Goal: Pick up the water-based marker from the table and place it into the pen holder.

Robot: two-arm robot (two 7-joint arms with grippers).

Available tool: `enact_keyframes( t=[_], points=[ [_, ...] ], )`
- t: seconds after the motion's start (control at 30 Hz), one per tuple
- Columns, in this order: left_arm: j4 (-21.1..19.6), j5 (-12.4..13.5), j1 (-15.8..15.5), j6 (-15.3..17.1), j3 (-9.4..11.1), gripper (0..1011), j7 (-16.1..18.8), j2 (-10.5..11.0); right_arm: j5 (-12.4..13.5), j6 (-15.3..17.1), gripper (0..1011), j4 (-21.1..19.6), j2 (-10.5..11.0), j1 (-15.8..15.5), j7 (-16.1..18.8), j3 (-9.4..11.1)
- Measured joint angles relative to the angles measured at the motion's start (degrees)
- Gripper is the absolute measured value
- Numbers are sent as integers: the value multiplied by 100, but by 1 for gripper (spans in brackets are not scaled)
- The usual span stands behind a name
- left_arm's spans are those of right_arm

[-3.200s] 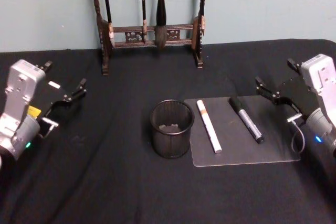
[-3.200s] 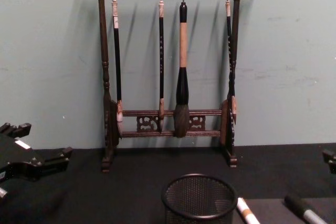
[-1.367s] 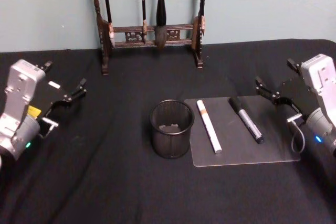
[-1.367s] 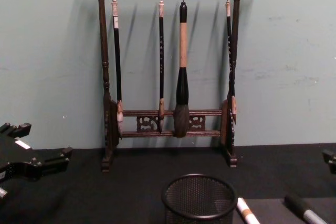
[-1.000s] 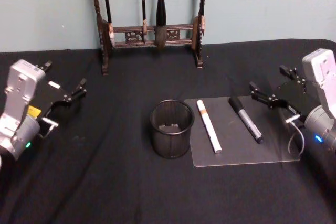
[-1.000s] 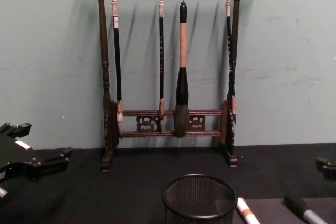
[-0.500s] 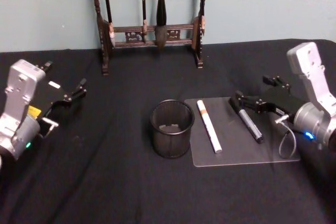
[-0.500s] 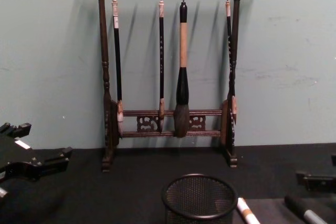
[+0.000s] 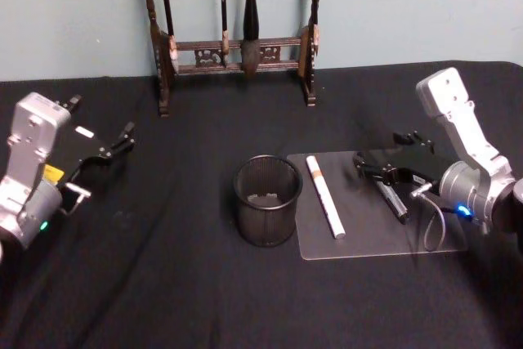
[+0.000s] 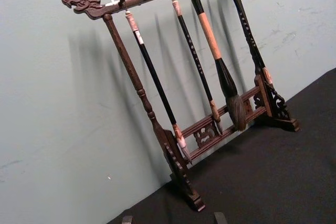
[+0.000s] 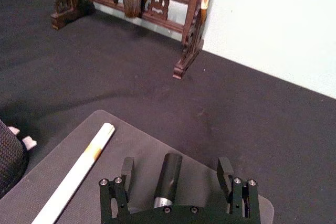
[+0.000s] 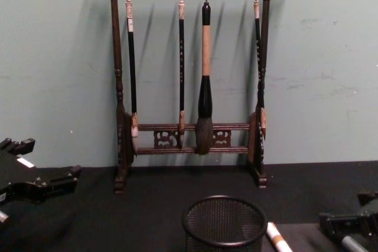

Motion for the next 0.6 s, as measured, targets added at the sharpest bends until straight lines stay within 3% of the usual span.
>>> enact_keyframes(
  t=[0.6],
  points=[
    [0, 0, 0, 0, 0, 1001, 0, 0, -187, 356, 1002, 335, -277, 87, 120, 50]
  ],
)
